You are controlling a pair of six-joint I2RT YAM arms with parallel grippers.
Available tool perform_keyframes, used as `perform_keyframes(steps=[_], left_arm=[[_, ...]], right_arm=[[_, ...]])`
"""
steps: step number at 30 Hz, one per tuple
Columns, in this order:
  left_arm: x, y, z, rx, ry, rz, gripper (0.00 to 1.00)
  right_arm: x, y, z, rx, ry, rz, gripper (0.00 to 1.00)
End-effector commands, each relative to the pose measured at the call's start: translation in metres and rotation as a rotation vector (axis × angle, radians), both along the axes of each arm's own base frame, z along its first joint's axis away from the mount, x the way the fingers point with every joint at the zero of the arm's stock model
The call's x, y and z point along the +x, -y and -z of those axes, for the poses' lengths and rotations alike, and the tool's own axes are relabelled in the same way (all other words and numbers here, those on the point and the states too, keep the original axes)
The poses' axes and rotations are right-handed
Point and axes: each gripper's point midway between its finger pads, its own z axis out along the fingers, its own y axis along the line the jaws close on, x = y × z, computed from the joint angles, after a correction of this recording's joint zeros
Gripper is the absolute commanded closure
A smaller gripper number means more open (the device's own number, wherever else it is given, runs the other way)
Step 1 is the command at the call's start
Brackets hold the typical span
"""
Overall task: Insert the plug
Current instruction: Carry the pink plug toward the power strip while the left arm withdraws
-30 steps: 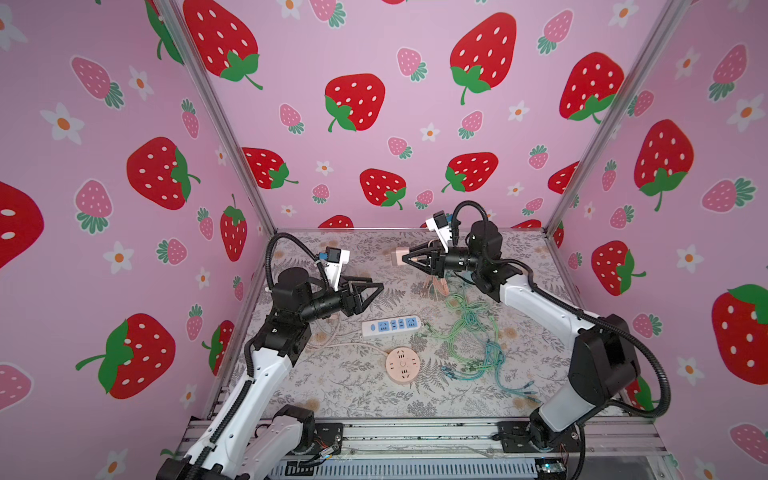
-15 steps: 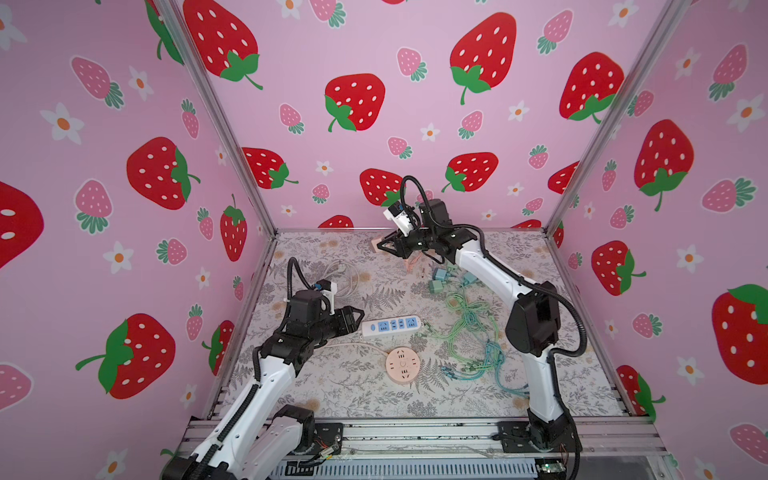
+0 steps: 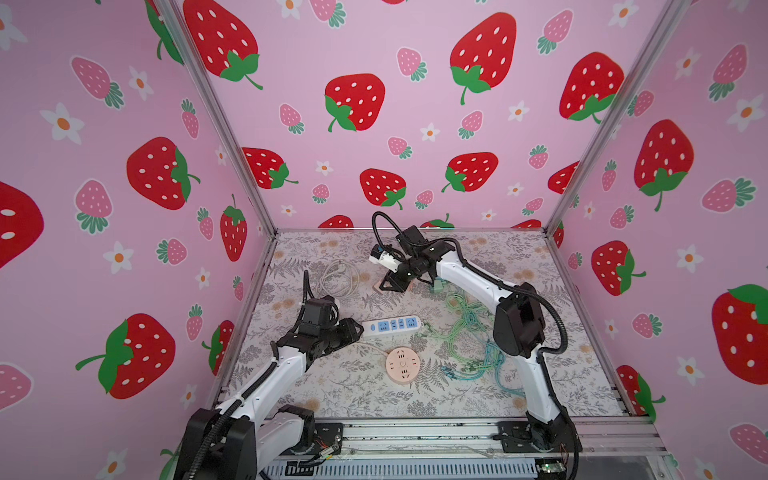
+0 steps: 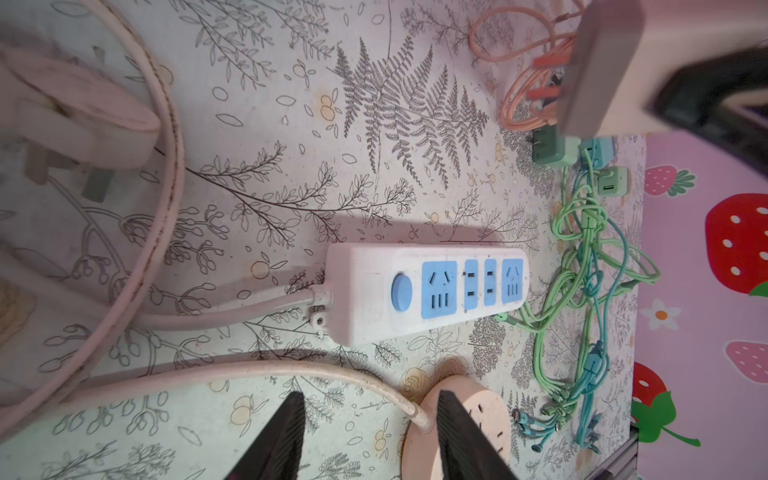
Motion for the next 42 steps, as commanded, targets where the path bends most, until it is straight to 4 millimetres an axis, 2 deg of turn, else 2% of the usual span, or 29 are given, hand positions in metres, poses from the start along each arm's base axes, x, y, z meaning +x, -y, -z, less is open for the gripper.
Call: perform_keyframes(steps=[1,11,17,28,42], left_arm=[[0.008,0.007,0.002,-0.046,0.025,0.014,0.49],[0.023,0.014,0.017,-0.05,-0.005,0.033,0.54],[0.024,0.014,0.03,-0.043,-0.05,0.03,0.59],[0.026,0.014,0.037,-0.047,-0.055,0.027,0.68],[0.026,0.014,0.045,-0.029,-0.062,0.049,0.74]], right_arm=[[-0.028,0.017,-0.022,-0.052,0.089,-0.157,0.91],[-0.067,0.024,-0.011,-0.173,0.2,-0.358,0.96],[-0.087,0.023,-0.003,-0.216,0.235,-0.456,0.95],[-0.105,0.012,0.014,-0.257,0.245,-0.543,0.95],[-0.097,0.011,0.035,-0.327,0.27,-0.568,0.95]])
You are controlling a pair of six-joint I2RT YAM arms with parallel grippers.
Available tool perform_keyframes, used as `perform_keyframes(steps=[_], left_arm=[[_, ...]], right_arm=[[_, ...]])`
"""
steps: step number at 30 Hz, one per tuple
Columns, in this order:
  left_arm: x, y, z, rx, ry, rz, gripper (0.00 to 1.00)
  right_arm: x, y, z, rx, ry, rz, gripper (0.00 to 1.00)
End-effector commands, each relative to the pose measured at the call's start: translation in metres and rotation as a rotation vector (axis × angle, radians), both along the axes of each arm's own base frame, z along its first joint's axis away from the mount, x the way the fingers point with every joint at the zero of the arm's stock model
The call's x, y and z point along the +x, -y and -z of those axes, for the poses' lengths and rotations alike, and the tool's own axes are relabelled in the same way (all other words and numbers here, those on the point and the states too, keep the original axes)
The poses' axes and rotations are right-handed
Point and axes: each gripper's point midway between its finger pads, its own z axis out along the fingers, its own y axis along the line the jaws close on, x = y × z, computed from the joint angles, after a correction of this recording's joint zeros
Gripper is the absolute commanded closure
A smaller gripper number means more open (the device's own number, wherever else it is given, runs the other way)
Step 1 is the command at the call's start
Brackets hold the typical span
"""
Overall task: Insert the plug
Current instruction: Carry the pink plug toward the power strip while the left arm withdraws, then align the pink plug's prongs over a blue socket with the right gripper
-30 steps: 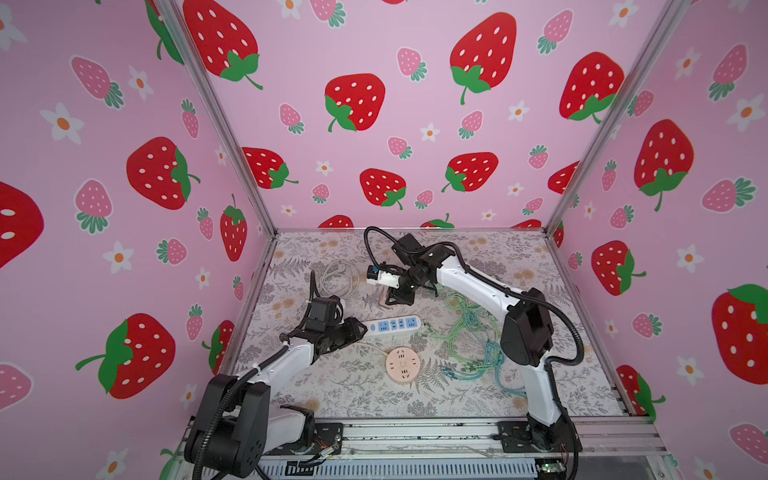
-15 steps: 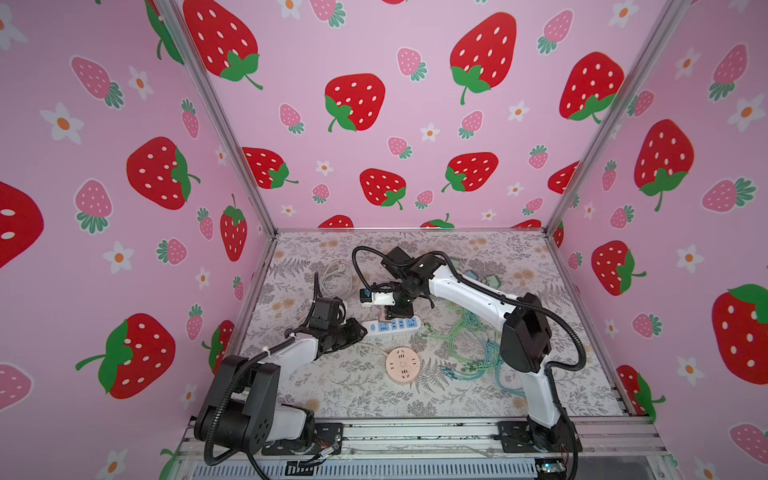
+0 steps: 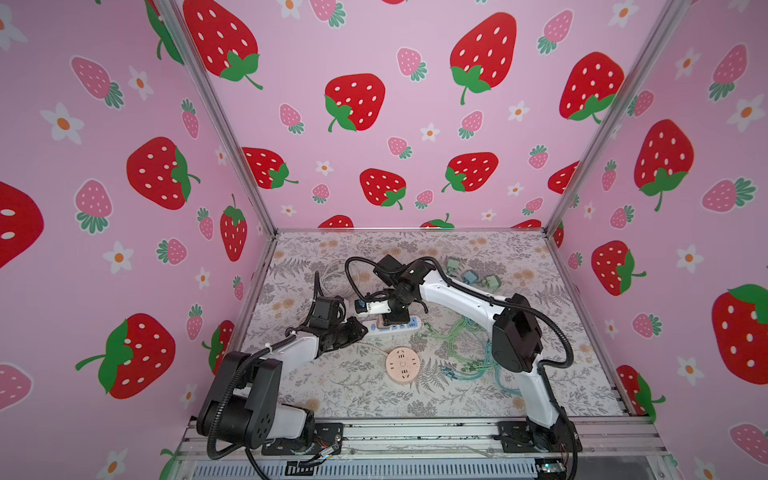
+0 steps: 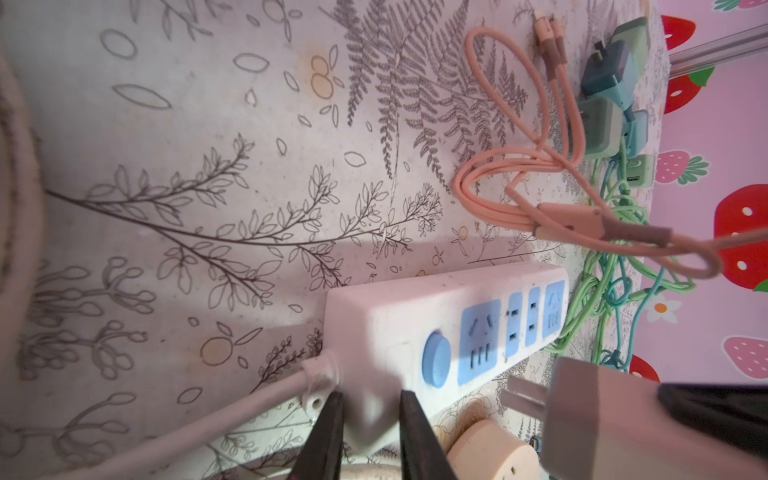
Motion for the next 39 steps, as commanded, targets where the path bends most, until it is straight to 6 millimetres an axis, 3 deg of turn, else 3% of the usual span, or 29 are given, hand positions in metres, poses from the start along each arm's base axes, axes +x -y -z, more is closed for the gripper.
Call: perform_keyframes(steps=[1,29,39], left_arm=[[0.005,-0.002,0.001,0.02,0.004,0.005,0.75],[0.006,-0.004,0.003,0.04,0.022,0.03,0.76],[0.007,-0.007,0.006,0.046,0.014,0.026,0.76]], right_arm=[[-0.002,0.002,0.002,-0.029,0.008,-0.039,0.95],[0.006,0.006,0.029,-0.091,0.032,-0.033,0.95],[0.002,0.012,0.019,-0.081,0.04,-0.032,0.95]])
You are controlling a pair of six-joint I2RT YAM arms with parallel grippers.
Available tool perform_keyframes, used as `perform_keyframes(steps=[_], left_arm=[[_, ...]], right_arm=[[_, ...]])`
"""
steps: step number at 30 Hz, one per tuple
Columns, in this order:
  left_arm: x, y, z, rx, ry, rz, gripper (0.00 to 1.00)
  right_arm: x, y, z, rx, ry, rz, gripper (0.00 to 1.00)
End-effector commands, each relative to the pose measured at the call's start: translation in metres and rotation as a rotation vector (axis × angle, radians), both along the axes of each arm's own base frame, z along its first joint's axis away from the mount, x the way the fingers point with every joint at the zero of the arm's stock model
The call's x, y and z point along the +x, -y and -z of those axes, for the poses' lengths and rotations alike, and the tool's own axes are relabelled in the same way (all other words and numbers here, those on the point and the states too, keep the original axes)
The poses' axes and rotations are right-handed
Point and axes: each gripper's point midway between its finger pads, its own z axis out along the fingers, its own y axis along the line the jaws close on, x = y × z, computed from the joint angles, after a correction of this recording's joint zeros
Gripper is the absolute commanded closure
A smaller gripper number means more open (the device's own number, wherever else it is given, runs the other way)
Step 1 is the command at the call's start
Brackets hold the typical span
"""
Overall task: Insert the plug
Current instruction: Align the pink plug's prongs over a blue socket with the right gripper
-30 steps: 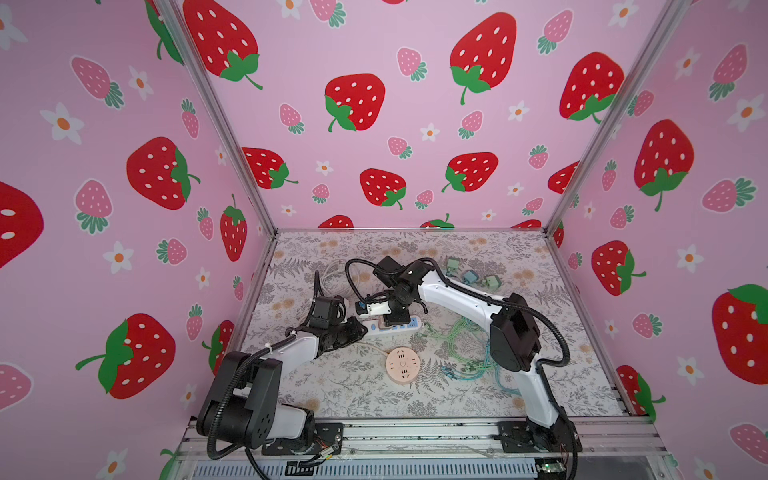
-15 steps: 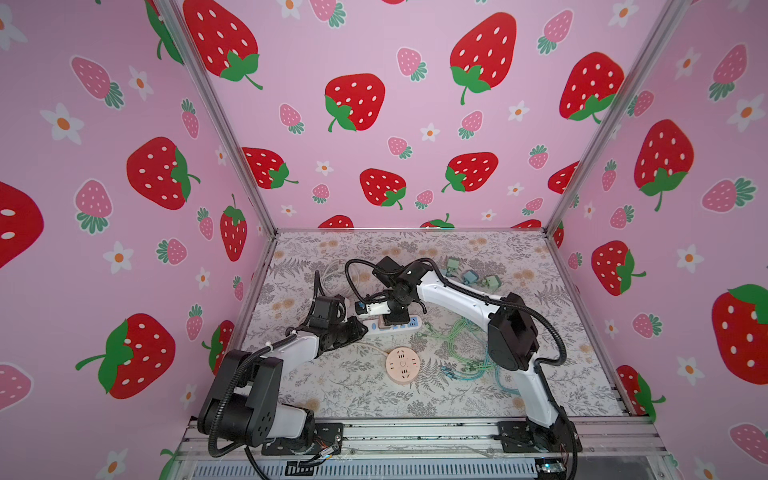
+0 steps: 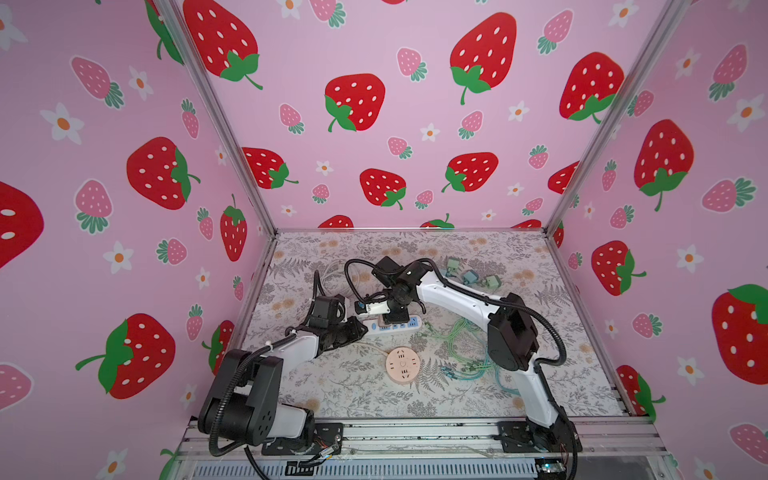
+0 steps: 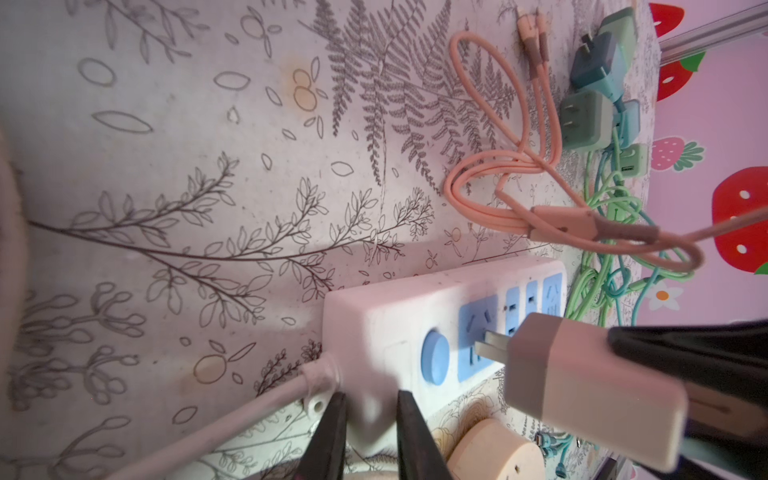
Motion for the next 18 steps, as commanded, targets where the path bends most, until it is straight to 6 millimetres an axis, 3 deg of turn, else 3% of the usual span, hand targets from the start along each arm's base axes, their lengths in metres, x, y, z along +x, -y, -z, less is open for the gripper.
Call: perform_keyframes(steps=[1,18], left_arm=[[0.0039,-0.0072,0.0055,0.04,-0.015,-0.015,0.76],[0.0081,-0.0071,0.005,0.042,-0.015,-0.008,0.76]], right_arm=[[-0.0094,0.0133,0.0082,-0.055,-0.013,-0.028,0.95],[-0.0131,0.0207,0.0032,-0.056,0.003,-0.023,0.95]])
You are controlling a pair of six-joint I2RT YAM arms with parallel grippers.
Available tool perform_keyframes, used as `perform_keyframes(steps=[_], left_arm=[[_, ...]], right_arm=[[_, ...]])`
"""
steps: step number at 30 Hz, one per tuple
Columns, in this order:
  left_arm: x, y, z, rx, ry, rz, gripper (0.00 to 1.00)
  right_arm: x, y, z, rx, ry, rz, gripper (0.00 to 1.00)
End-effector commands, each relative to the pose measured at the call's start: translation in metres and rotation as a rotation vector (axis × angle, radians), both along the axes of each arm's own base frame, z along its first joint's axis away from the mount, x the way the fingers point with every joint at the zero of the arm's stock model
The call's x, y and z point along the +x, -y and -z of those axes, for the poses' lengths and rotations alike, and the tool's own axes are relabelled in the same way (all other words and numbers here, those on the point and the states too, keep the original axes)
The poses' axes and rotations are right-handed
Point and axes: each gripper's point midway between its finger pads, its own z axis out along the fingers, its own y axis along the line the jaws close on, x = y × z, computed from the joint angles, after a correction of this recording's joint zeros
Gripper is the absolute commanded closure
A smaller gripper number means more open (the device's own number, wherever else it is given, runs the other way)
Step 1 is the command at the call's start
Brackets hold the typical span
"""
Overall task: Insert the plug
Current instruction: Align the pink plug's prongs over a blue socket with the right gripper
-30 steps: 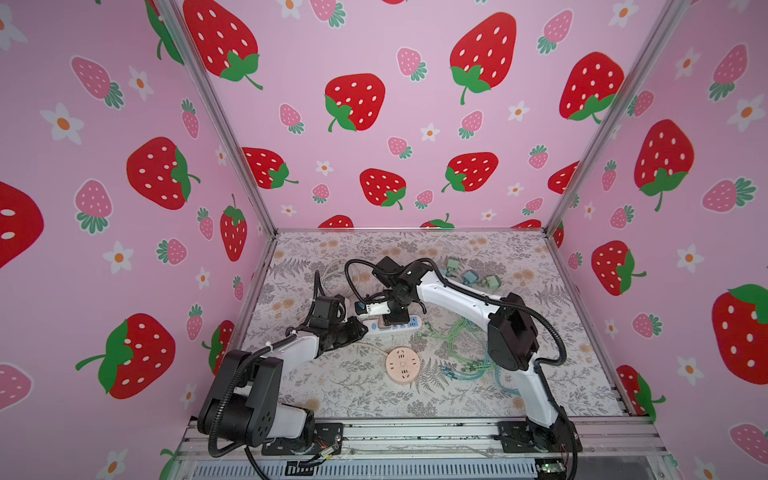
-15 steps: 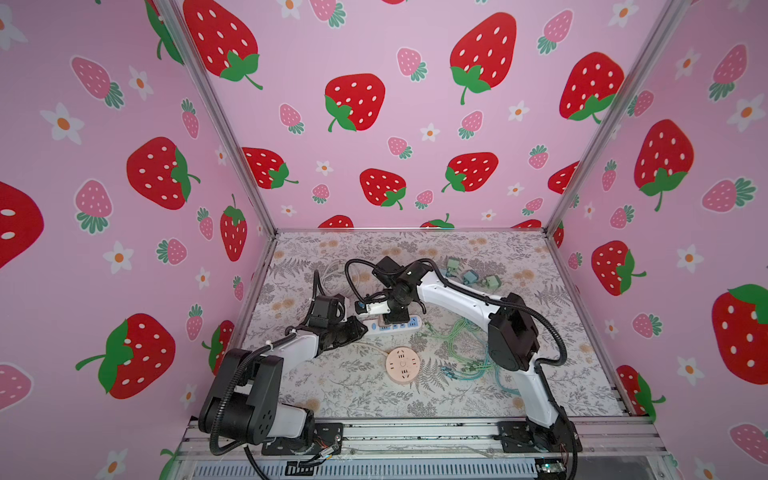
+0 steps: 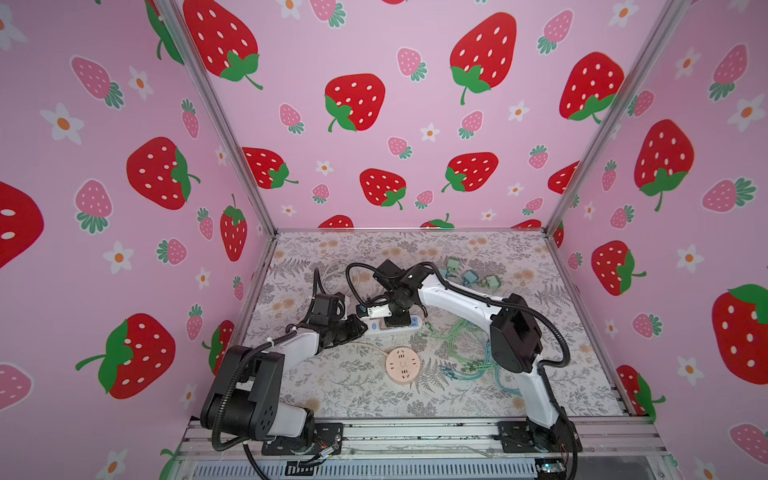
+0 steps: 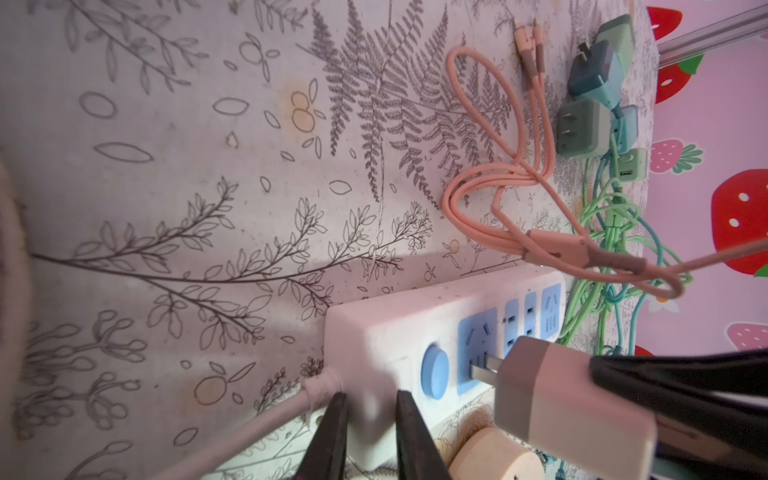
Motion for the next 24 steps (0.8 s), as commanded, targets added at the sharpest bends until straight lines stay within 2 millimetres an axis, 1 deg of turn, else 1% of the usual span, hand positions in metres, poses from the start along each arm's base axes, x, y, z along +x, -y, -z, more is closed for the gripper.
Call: perform_keyframes(steps=[1,6,9,13,17,24], left_arm=[[0.002,-0.006,0.006,0.036,-0.021,-0.01,0.77],[0.001,-0.006,0.006,0.033,-0.022,-0.008,0.77],[0.002,-0.004,0.005,0.028,-0.017,0.0,0.77],[0.002,-0.002,0.006,0.018,-0.011,0.013,0.77],[0.001,0.0,0.006,0.004,-0.002,0.023,0.77],[0.0,0.0,0.01,0.005,0.005,0.024,0.78]], right_arm=[[-0.01,0.013,-0.001,-0.044,-0.012,-0.026,0.95],[-0.003,0.011,0.008,-0.062,0.005,-0.01,0.95],[0.005,0.007,0.011,-0.07,0.028,0.017,0.95],[0.008,-0.001,0.013,-0.079,0.02,0.019,0.95],[0.005,-0.006,0.019,-0.094,0.007,0.008,0.94],[0.003,-0.007,0.029,-0.12,0.001,-0.009,0.94]])
